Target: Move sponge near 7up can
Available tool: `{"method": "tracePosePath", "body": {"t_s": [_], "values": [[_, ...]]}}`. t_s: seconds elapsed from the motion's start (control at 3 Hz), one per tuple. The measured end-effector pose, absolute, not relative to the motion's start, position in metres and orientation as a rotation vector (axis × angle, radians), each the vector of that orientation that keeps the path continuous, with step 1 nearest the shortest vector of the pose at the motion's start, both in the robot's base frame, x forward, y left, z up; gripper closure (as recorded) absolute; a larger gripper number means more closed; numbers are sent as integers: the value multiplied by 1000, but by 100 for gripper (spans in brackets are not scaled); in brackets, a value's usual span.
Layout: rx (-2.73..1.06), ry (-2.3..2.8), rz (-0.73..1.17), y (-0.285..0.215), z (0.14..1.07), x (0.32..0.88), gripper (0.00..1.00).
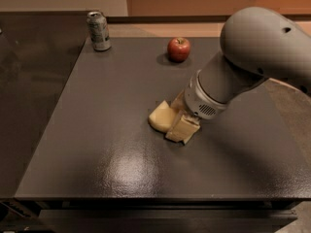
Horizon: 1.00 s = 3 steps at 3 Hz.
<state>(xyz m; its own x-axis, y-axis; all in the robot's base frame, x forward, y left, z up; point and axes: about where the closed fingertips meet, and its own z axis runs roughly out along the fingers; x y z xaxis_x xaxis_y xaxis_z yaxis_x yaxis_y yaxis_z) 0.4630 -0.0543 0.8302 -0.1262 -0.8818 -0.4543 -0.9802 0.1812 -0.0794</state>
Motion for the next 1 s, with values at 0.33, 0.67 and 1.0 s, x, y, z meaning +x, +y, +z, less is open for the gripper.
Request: {"method": "tracePosePath", "body": {"t_s": [0.33, 0.67, 1.0], "values": [[-1753, 2065, 336, -54, 831, 463, 87], [-1752, 2065, 336, -54, 831, 463, 100], [-1734, 2051, 350, -40, 855, 481, 100]]}}
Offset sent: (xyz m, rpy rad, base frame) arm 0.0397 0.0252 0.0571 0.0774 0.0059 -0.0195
